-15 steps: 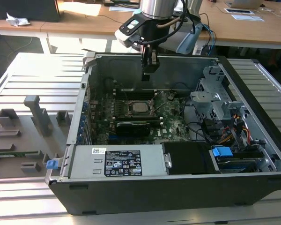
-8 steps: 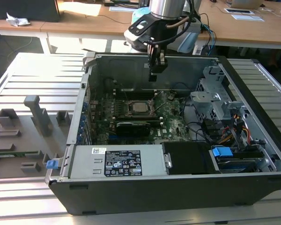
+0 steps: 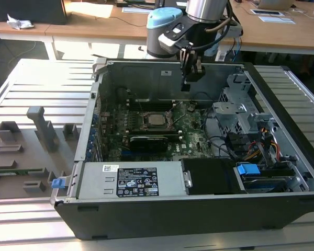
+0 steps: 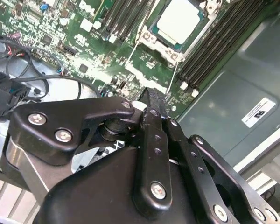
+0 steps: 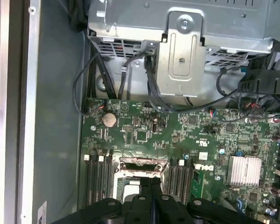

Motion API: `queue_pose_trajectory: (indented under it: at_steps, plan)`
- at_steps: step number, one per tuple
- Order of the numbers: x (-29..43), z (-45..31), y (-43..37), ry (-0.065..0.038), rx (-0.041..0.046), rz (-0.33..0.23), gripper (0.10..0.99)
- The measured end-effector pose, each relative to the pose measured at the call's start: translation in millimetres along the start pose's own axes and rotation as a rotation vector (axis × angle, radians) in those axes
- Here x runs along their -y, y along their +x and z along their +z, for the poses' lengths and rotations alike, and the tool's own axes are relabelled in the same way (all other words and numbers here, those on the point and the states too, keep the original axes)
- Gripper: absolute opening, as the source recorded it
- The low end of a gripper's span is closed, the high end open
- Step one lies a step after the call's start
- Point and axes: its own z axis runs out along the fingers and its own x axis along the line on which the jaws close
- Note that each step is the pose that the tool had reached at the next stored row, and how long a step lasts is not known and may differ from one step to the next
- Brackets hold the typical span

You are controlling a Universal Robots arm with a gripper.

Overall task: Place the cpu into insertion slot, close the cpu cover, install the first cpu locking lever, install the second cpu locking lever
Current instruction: 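Close the cpu cover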

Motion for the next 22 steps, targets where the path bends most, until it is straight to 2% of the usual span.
queue_pose_trajectory:
  at_steps: [1,2,6,12,22]
  plan:
    - [-11.3,-0.6,-0.7,0.000,0.0002,0.000,0.106]
    - [-16.6,-0.8,-1.0,0.000,0.0001,0.000,0.106]
    - [-22.2,-1.1,-1.4,0.000,0.0008,0.000,0.106]
    - [-24.3,-1.1,-1.6,0.000,0.0011,0.000,0.106]
    - [-24.6,4.3,-1.4,0.000,0.0009,0.000,0.106]
